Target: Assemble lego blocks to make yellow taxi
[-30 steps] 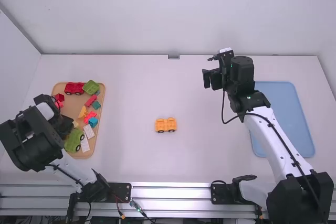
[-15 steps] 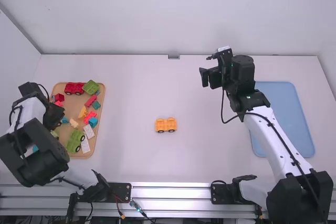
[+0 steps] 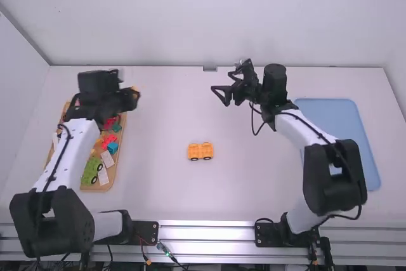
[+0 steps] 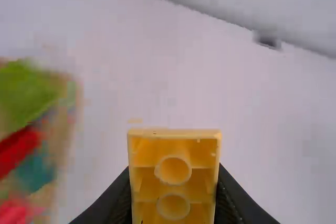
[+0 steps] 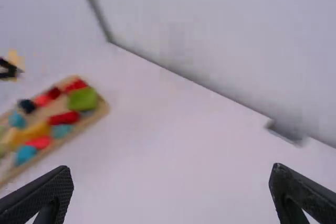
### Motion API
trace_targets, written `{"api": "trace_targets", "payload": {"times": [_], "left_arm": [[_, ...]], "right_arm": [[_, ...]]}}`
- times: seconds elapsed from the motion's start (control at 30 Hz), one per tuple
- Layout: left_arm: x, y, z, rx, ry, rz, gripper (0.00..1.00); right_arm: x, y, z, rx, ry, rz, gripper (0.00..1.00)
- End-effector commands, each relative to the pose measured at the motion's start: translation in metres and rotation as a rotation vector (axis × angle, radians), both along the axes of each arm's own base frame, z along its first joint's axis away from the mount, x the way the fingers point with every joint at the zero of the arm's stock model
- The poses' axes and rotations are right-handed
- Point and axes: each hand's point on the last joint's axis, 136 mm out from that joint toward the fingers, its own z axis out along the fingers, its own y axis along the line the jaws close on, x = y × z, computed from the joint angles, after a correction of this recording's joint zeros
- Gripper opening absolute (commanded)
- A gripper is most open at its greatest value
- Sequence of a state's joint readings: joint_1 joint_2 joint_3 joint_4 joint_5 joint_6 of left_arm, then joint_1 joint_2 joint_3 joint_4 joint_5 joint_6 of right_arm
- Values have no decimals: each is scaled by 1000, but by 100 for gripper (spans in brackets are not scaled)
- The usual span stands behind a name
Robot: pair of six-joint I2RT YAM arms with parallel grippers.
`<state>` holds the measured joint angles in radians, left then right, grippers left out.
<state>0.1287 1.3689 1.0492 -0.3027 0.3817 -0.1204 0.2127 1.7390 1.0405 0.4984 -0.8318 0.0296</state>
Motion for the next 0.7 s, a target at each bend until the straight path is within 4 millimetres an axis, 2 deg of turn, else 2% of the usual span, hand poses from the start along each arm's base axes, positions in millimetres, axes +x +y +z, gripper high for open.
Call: {"api": "trace_targets", "payload": {"times": [0.0, 0.13, 0.23, 0.33, 0.47, 0.53, 0.67], "left_arm": [[-14, -73, 7, -23, -110, -367, 11], [-24, -125, 17, -83, -223, -579, 13], [-34, -153, 19, -142, -289, -705, 12], [-44, -172, 18, -191, -344, -803, 13], [-55, -182, 16, -240, -406, -912, 11], [-59, -185, 16, -268, -426, -948, 9], [-60, -187, 15, -278, -445, -972, 9]], "right_arm": [[-33, 16, 16, 142, 52, 288, 99], [-52, 19, 26, 220, 53, 467, 99], [-57, 23, 27, 242, 75, 513, 99], [-63, 31, 26, 249, 104, 565, 99], [-76, 38, 30, 234, 112, 654, 100], [-81, 41, 32, 227, 116, 690, 97], [-85, 46, 33, 225, 149, 718, 95]]}}
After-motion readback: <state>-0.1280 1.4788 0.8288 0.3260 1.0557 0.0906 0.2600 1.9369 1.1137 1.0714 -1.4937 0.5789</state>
